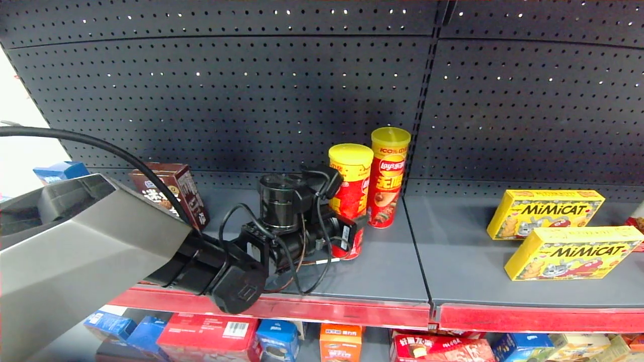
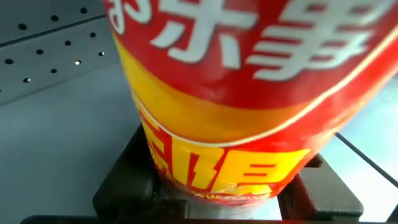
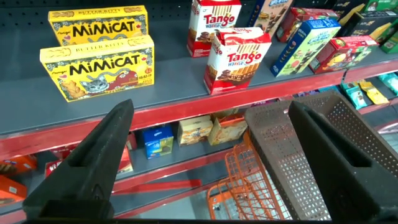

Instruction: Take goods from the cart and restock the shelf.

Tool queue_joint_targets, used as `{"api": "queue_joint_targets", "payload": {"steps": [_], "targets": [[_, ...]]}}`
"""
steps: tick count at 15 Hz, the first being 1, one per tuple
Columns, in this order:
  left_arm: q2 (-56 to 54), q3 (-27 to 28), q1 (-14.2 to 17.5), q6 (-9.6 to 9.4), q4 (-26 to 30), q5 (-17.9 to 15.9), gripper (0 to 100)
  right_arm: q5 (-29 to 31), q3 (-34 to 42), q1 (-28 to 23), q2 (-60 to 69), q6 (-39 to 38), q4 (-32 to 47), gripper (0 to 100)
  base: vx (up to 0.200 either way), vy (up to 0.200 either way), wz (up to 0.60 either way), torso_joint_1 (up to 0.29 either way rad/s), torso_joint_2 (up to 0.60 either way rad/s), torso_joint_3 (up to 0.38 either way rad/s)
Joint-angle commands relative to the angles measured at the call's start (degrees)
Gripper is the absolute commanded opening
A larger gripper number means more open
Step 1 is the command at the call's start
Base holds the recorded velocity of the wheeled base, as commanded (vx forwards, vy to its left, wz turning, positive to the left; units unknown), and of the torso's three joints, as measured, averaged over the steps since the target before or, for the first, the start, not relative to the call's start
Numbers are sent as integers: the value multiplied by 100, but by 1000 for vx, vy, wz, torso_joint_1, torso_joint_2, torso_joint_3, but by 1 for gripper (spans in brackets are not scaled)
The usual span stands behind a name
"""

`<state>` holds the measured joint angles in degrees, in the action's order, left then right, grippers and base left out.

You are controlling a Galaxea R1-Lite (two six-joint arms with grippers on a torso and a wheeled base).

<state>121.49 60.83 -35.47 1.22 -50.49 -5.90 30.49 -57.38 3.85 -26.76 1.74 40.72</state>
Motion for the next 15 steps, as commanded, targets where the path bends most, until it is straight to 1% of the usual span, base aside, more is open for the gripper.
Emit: {"api": "queue_joint_targets", "payload": {"steps": [1,3,6,7,8,9,10,11,12,13,14,15], "targets": [[-55,-124,-74,1,31,-8,0,1,-1,1,13,1,-2,100,0,0,0,0,0,0],[-284,-397,-170,1,31,-43,0,-8,-1,1,57,1,6,100,0,0,0,0,0,0],[-600,-748,-205,1,-40,-78,0,-8,8,1,118,1,59,100,0,0,0,0,0,0],[-697,-854,-223,1,-48,-175,0,-8,16,1,189,1,130,100,0,0,0,0,0,0],[-855,-1021,-285,54,-57,-482,0,-8,52,10,250,1,138,100,0,0,0,0,0,0],[-1040,-1240,-320,177,-101,-799,0,-8,78,10,320,1,138,100,0,0,0,0,0,0],[-1136,-1363,-337,212,-198,-913,0,-8,87,10,364,1,165,100,0,0,0,0,0,0],[-1207,-1592,-329,282,-444,-1133,0,-8,122,19,470,1,279,100,0,0,0,0,0,0],[-1224,-1662,-320,291,-505,-1273,0,-8,131,37,540,1,323,100,0,0,0,0,0,0],[-1268,-1724,-311,291,-532,-1546,0,-17,219,54,672,1,393,100,0,0,0,0,0,0],[-1251,-1724,-346,309,-549,-1721,0,-8,342,63,856,10,446,100,0,0,0,0,0,0],[-1216,-1724,-364,335,-549,-1739,0,-8,403,63,962,1,525,100,0,0,0,0,0,0]]}}
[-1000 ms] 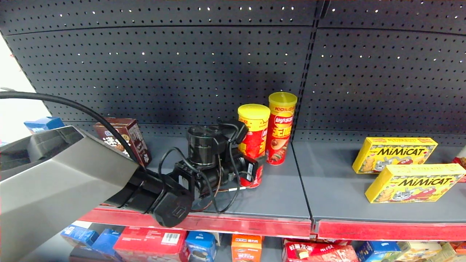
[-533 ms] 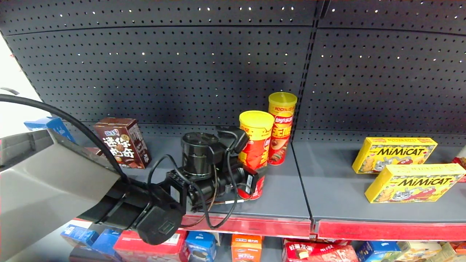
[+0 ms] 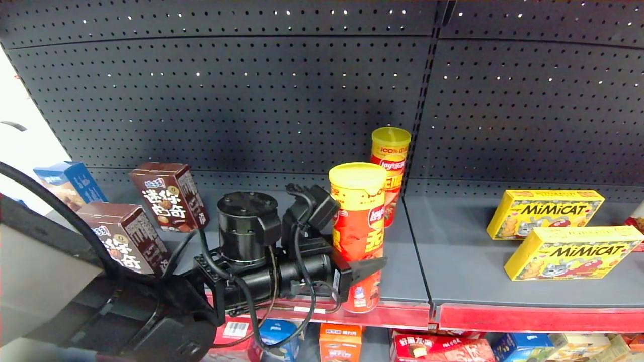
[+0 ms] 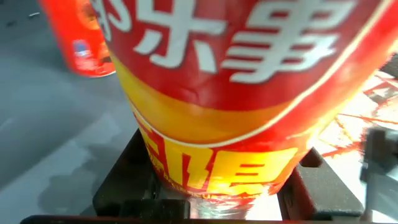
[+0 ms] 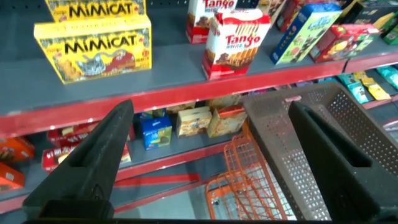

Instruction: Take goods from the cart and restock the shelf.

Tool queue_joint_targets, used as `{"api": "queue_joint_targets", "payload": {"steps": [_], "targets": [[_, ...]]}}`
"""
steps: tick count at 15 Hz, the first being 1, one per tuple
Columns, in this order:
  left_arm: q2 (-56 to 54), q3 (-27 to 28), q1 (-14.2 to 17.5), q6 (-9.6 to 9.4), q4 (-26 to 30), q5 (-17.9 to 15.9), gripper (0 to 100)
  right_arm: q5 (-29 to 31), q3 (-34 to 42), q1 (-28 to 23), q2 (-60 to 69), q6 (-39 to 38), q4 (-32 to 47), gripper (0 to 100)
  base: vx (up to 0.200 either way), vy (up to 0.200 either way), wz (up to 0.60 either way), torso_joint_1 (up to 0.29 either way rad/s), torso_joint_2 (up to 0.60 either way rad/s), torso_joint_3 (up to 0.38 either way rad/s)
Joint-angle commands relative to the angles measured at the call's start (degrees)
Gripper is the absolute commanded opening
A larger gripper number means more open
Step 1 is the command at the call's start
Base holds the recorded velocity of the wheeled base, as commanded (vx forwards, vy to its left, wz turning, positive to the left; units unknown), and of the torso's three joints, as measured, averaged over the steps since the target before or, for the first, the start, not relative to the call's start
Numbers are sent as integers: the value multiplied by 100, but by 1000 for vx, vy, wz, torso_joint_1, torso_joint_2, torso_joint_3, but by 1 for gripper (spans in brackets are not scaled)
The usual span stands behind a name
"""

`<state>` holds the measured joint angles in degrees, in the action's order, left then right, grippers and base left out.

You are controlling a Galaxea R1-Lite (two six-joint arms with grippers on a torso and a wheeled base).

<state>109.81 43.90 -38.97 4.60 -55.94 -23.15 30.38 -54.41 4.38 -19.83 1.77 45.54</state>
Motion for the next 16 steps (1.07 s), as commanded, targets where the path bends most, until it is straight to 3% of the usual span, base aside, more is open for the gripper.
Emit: {"api": "queue_joint_targets", "payload": {"steps": [1,3,5,6,8,9,12,15,16], "targets": [[5,5,-58,94,-22,-14,0,3,114,11,366,8,139,100,0,0,0,0,0,0],[260,286,-14,164,-303,-164,0,-6,114,19,472,8,244,100,0,0,0,0,0,0],[515,532,4,173,-576,-524,0,-6,97,19,472,8,236,100,0,0,0,0,0,0],[647,567,4,296,-778,-1007,0,-14,88,19,472,8,236,100,0,0,0,0,0,0],[770,620,-5,569,-1129,-1623,0,-23,71,19,463,8,236,100,0,0,0,0,0,0],[814,629,-14,841,-1402,-2036,0,-50,62,28,428,8,218,100,0,0,0,0,0,0],[831,629,92,868,-1428,-2106,0,-58,62,28,428,8,218,100,0,0,0,0,0,0],[831,602,285,841,-1402,-2545,0,-67,97,28,463,8,227,100,0,0,0,0,0,0],[849,602,311,797,-1367,-2545,0,-67,114,28,472,8,227,100,0,0,0,0,0,0]]}}
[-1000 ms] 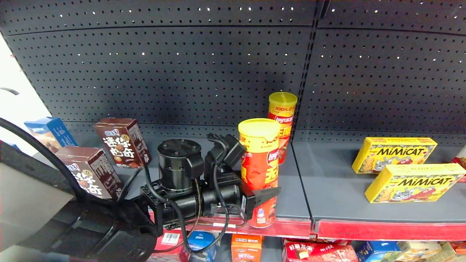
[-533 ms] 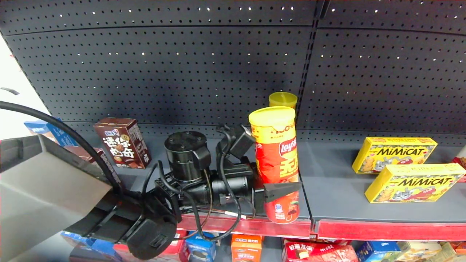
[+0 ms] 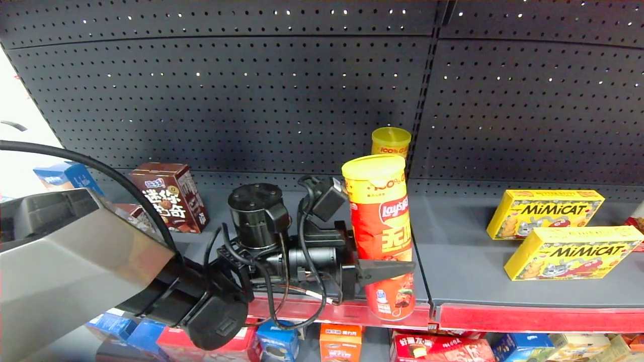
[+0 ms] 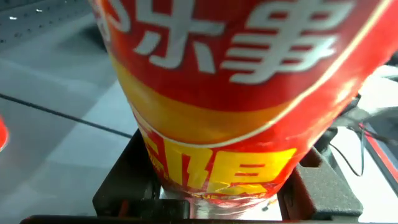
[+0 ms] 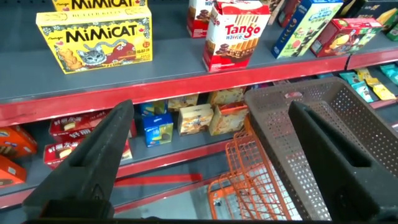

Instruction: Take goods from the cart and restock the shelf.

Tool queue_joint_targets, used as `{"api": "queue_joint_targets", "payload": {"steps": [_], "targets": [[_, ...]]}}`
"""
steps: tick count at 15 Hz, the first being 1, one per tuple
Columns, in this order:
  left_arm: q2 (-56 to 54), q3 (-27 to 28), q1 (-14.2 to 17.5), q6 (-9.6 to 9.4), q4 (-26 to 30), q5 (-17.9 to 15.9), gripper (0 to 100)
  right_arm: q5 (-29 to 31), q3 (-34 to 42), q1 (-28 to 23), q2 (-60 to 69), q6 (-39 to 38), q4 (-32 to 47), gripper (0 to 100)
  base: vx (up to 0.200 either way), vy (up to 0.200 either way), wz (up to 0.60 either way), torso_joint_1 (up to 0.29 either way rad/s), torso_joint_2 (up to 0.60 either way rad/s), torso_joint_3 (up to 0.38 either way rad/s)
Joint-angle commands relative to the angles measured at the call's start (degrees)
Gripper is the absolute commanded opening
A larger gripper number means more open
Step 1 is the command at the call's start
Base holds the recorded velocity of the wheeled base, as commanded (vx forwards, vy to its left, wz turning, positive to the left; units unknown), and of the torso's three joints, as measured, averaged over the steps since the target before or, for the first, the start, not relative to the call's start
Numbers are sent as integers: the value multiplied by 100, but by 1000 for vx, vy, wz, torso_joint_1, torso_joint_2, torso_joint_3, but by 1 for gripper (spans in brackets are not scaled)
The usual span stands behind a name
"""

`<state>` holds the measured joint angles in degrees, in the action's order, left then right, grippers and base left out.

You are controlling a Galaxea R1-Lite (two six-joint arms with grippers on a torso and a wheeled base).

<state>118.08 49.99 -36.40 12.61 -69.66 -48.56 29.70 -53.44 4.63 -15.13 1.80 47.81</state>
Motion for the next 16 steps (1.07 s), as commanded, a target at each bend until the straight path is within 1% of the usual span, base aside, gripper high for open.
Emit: {"api": "queue_joint_targets", "payload": {"steps": [1,3,6,7,9,12,14,16], "targets": [[101,19,81,-48,14,-14,0,-8,27,3,10,4,0,100,0,0,0,0,0,0],[189,107,81,-83,22,-14,0,-8,27,3,10,4,9,100,0,0,0,0,0,0],[506,423,37,-109,40,-40,0,-8,18,20,10,4,9,100,0,0,0,0,0,0],[638,643,19,-109,40,-154,0,1,9,29,10,4,9,100,0,0,0,0,0,0],[804,854,19,-118,31,-330,0,1,18,38,10,4,18,100,0,0,0,0,0,0],[989,1258,19,-127,31,-339,0,1,80,29,1,4,18,100,0,0,0,0,0,0],[989,1294,19,-118,31,-339,0,-8,124,38,-8,4,9,100,0,0,0,0,0,0],[989,1294,116,-118,31,-339,0,-8,159,38,-8,13,0,100,0,0,0,0,0,0]]}}
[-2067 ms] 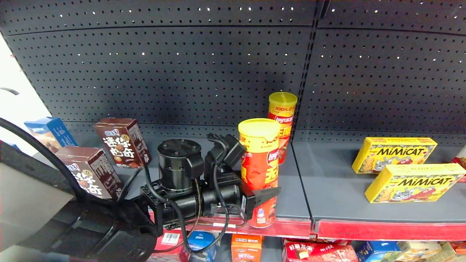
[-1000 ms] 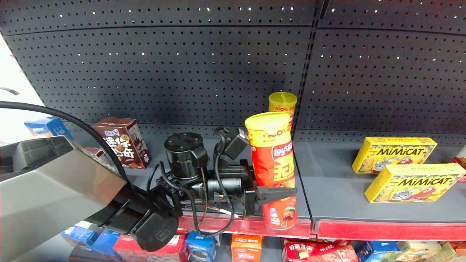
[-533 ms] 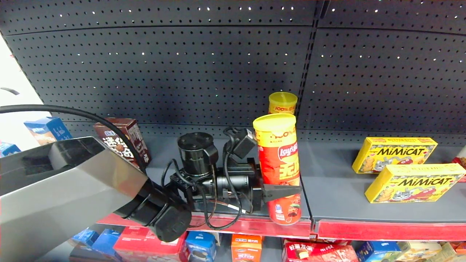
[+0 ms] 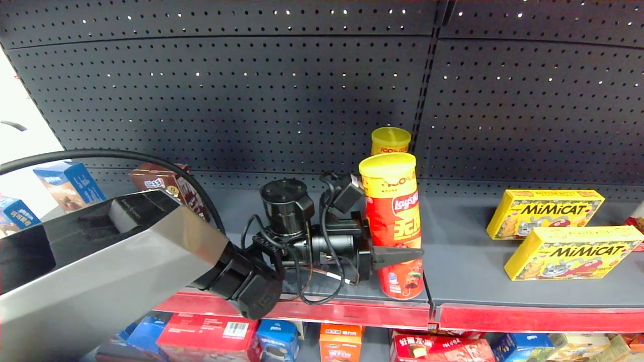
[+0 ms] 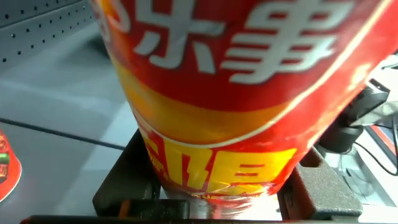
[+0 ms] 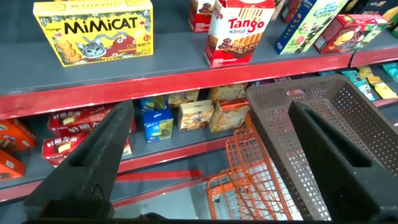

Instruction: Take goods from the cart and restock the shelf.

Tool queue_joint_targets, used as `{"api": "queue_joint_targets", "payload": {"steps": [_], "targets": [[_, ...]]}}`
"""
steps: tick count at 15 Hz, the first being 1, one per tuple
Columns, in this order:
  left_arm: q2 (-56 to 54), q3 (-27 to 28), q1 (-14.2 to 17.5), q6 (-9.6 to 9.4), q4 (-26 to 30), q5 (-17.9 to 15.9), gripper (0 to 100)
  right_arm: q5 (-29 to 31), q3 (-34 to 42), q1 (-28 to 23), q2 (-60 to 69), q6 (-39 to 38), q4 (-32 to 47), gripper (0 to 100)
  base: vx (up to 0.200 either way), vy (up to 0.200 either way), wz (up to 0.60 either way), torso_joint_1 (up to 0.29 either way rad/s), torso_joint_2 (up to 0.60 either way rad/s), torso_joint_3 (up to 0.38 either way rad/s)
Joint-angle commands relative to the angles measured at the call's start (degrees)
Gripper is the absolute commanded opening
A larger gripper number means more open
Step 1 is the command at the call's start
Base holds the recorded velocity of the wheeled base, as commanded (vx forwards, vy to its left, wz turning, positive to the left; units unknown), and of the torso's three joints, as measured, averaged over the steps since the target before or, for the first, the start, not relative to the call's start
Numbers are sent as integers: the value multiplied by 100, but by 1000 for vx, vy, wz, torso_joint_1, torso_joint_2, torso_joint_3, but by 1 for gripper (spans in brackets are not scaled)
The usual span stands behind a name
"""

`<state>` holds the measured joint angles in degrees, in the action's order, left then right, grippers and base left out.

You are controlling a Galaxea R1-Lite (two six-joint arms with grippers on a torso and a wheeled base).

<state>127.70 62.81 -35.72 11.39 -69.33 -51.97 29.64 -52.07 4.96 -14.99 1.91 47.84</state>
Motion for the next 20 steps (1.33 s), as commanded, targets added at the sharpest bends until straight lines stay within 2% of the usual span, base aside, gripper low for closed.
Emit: {"api": "queue_joint_targets", "payload": {"steps": [1,5,17,20], "targets": [[18,-5,144,4,-2,11,0,-10,56,5,-21,2,-2,100,0,0,0,0,0,0],[-17,-181,373,4,-11,11,0,-63,197,-4,-12,11,-29,100,0,0,0,0,0,0],[36,-207,302,-5,-19,11,0,-81,267,-13,49,2,-20,100,0,0,0,0,0,0],[89,-58,311,-5,-2,11,0,-81,329,-13,120,2,-11,100,0,0,0,0,0,0]]}}
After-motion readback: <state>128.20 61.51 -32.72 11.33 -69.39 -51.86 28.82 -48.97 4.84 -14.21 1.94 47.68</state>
